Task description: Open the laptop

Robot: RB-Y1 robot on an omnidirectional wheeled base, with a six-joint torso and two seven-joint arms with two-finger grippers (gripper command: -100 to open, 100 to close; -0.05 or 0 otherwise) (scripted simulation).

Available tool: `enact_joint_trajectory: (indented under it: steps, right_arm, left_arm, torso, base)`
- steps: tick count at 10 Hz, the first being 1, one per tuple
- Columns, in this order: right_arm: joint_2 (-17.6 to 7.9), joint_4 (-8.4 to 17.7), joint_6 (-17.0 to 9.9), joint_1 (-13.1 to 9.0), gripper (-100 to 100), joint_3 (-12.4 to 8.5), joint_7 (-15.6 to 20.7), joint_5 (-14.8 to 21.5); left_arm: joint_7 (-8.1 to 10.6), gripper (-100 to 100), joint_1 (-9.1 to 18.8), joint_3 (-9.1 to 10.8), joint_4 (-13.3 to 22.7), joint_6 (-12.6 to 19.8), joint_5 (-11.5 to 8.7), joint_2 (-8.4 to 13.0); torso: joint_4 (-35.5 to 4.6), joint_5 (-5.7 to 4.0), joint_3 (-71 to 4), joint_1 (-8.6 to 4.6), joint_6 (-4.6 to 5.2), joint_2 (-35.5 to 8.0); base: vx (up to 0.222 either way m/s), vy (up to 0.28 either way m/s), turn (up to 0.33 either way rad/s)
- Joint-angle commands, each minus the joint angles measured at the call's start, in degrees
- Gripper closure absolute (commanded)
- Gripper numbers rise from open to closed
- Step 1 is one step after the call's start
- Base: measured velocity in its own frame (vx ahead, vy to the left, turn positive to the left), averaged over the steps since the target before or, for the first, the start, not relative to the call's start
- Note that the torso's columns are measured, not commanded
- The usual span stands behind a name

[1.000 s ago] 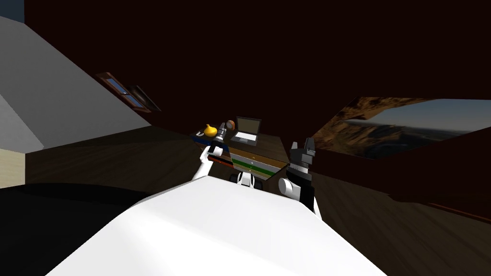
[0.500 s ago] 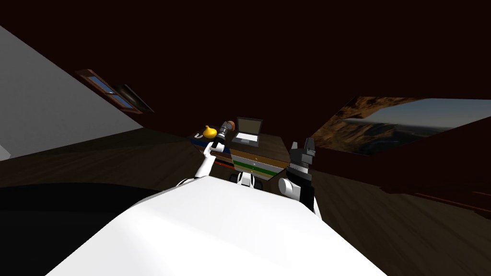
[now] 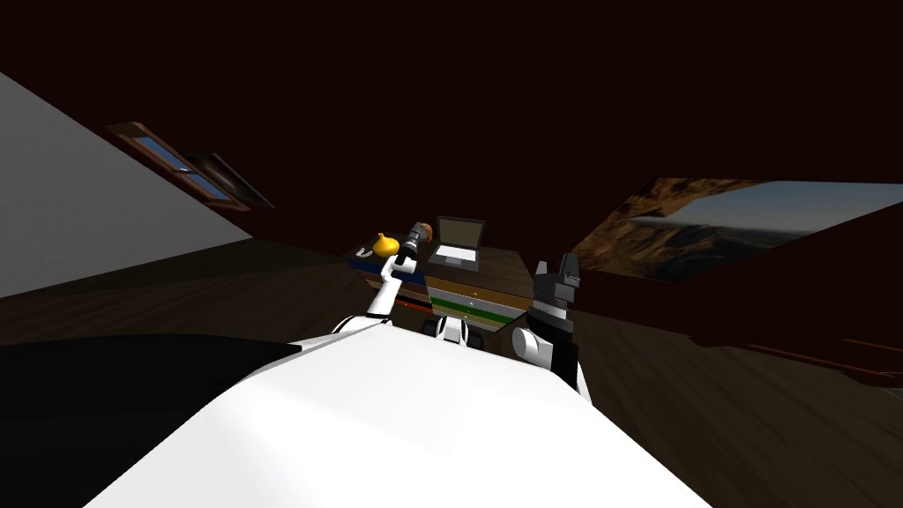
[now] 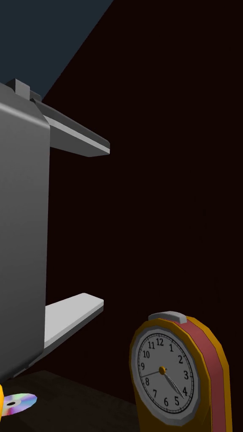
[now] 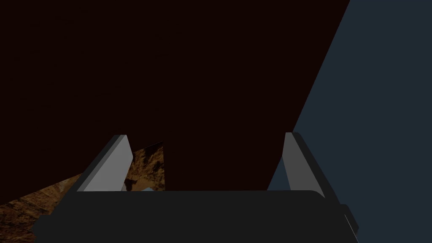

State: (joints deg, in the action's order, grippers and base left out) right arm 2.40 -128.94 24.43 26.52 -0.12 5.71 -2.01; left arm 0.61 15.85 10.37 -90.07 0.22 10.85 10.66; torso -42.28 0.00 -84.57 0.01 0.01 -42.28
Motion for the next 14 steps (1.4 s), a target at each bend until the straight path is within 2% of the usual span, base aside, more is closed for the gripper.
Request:
enact_joint_trajectory:
  steps: [1, 2, 3, 4, 7, 8, 12, 13, 14]
  right_arm:
    - [0.00, 0.00, 0.00, 0.00, 0, 0.00, 0.00, 0.00]
    - [0.00, 0.00, 0.00, 0.01, 0, 0.00, 0.00, 0.00]
    - [0.00, 0.00, 0.00, 0.00, 0, 0.00, 0.00, 0.00]
    - [0.00, 0.00, 0.00, 0.00, 0, 0.00, 0.00, 0.00]
    - [0.00, 0.00, 0.00, 0.00, 0, 0.00, 0.00, 0.00]
    - [0.00, 0.00, 0.00, 0.00, 0, 0.00, 0.00, 0.00]
    - [0.00, 0.00, 0.00, 0.00, 0, 0.00, 0.00, 0.00]
    - [0.00, 0.00, 0.00, 0.01, 0, 0.00, 0.00, 0.00]
    - [0.00, 0.00, 0.00, 0.01, 0, 0.00, 0.00, 0.00]
  left_arm:
    - [-0.95, -100, 3.50, 0.24, 2.85, 2.46, 1.60, -0.57]
    - [-1.55, -100, 5.80, 0.41, 5.11, 3.87, 2.58, -0.86]
    - [-1.55, -100, 5.97, 0.41, 5.11, 3.87, 2.58, -0.86]
    - [-2.17, -100, 8.39, 0.53, 7.35, 5.23, 3.55, -1.19]
    - [-3.47, -100, 12.73, 0.69, 11.29, 7.81, 5.40, -1.88]
    - [-3.47, -100, 13.07, 0.69, 11.71, 7.81, 5.40, -1.88]
    - [-6.03, -100, 21.20, 0.78, 19.61, 12.37, 8.76, -2.91]
    - [-6.03, -100, 21.58, 0.78, 19.61, 12.37, 8.76, -2.91]
    - [-6.62, -100, 23.47, 0.79, 21.37, 13.37, 9.51, -3.16]
  torso:
    - [0.01, 0.03, -0.02, 0.09, 0.00, 0.03]
    - [0.01, 0.01, 0.00, 0.00, -0.04, 0.00]
    - [0.00, -0.02, 0.00, -0.08, 0.00, 0.00]
    - [0.00, -0.03, 0.01, -0.13, -0.02, -0.02]
    - [0.00, 0.01, 0.00, 0.00, -0.02, 0.00]
    - [0.00, -0.01, 0.00, -0.05, 0.00, 0.00]
    - [0.01, 0.03, -0.01, 0.07, -0.01, 0.02]
    - [0.01, 0.02, -0.01, 0.04, -0.02, 0.01]
    - [0.00, -0.01, 0.01, -0.08, -0.02, -0.02]
  base:
    - [0.022, 0.097, -0.041]
    - [0.023, 0.080, -0.036]
    - [0.021, 0.060, -0.038]
    - [0.018, 0.060, -0.055]
    - [0.024, 0.077, -0.048]
    - [0.018, 0.043, -0.027]
    - [0.027, 0.072, -0.053]
    - [0.027, 0.055, -0.018]
    - [0.023, 0.037, -0.025]
